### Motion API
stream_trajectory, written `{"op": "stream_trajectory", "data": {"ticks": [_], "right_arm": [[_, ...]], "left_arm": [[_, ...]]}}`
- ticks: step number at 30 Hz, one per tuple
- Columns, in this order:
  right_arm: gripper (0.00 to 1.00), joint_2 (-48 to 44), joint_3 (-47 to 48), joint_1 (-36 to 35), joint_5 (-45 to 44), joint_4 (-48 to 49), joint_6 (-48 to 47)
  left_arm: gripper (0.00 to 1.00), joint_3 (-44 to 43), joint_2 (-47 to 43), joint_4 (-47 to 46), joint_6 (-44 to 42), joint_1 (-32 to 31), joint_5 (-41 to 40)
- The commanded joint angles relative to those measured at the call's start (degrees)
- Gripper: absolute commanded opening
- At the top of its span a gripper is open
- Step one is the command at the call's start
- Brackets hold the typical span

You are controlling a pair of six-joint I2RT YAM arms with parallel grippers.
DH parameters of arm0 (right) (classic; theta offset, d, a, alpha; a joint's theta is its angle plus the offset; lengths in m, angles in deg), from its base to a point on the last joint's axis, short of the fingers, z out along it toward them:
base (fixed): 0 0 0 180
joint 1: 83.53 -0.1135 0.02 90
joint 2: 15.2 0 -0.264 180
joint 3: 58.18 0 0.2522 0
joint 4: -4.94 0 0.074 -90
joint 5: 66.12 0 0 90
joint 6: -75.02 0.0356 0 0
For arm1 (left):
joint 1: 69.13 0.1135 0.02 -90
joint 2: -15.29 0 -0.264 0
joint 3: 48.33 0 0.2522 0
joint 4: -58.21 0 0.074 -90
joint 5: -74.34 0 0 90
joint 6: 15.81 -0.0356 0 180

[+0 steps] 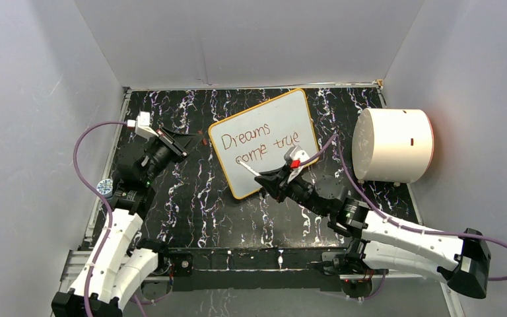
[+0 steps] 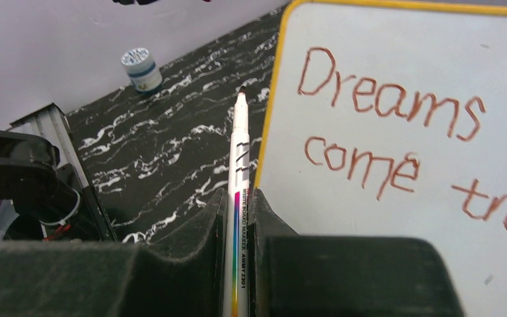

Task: Write a sentence on the whiteboard
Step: Close the pen cap.

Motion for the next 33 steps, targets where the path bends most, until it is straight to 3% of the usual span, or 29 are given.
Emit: {"op": "stream_trajectory", "data": {"ticks": [1, 14, 20, 33], "right_arm": [[0.0, 0.93, -2.07, -3.13, -5.07, 15.34, -2.59], [0.0, 8.01, -5.77, -4.85, -8.66, 33.66, -4.18], [0.0, 10.07, -4.83, -4.85, -11.06, 34.74, -4.44], [0.0, 9.06, -5.2, -4.79, -13.21, 33.97, -4.43]], "left_arm": [[0.0, 1.92, -0.54, -10.09, 4.36, -4.65, -4.38], [0.0, 4.64, 2.6, -21.26, 7.52, -17.17, -14.81], [0.0, 4.58, 5.35, -23.49, 5.98, -21.52, -15.61], [0.0, 4.99, 6.06, -26.22, 5.57, -23.11, -16.12]]}}
